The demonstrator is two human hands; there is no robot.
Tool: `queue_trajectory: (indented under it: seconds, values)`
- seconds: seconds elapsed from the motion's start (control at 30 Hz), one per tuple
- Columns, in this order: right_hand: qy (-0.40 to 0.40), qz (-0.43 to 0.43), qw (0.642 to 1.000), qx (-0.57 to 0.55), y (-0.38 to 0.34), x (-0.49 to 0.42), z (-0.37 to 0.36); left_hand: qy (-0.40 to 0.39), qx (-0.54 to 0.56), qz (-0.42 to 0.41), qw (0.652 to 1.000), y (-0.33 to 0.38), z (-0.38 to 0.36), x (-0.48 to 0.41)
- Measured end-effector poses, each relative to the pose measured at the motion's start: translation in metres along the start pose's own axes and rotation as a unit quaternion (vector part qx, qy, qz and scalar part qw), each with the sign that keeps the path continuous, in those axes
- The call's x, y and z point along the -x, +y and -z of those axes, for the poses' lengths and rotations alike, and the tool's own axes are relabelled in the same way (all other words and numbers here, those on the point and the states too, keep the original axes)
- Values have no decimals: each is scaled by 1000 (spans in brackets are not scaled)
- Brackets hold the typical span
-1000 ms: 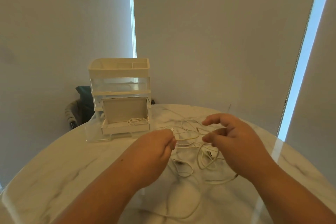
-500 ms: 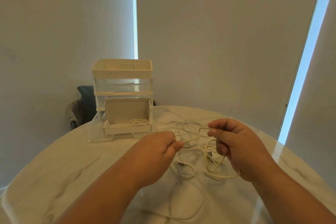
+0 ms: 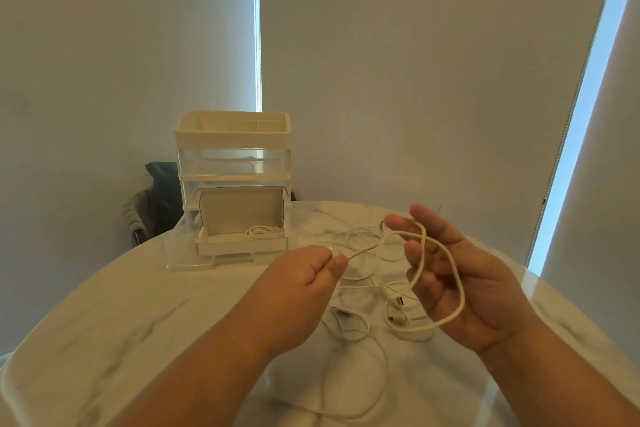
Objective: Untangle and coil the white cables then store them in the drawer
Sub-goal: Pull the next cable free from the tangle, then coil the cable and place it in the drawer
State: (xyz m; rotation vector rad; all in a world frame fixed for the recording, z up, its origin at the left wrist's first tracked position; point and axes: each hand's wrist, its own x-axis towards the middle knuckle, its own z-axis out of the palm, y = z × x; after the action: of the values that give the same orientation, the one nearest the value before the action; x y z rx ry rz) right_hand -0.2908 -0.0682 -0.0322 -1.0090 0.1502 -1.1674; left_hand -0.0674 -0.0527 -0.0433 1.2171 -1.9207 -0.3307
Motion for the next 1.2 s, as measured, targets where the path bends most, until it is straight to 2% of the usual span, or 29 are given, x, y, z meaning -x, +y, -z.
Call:
queue_trajectory:
  seconds: [0.17, 0.3, 0.43, 0.5, 0.67, 0.8, 0.9, 1.0, 1.07, 1.1, 1.13, 1.2]
  values:
    - [62, 34, 987, 145, 8, 1, -7, -39, -5, -8, 999, 4, -2, 2]
    - [161, 81, 938, 296, 11, -3, -9, -65, -9, -4, 998, 5, -4, 4]
    - [263, 111, 893, 349, 11, -6, -5, -117, -2, 5, 993, 6, -5, 6]
    - [281, 113, 886, 351, 9, -6, -6, -142, -14, 5, 990, 9, -6, 7]
    - [310, 98, 915, 238, 9, -6, -15, -172, -48, 13, 984, 17, -8, 9]
    - [265, 65, 955, 114, 9, -6, -24, -165, -36, 31, 985, 14, -12, 10]
    - [220, 49, 969, 97, 8, -5, -26, -125, -19, 40, 991, 14, -15, 11]
    - [202, 50, 967, 149, 7, -3, -24, -74, -19, 21, 997, 17, -16, 10]
    - [227, 48, 943, 240, 6, -4, -21, -43, -18, 15, 999, 18, -16, 8]
    - [245, 36, 918, 311, 5, -7, -17, -27, -14, 18, 999, 18, -16, 7]
    - [257, 2, 886, 385, 4, -9, -13, -12, -9, 22, 1000, 17, -15, 6]
    - [261, -129, 823, 488, 1, -11, -7, 12, 0, 32, 999, 13, -13, 4]
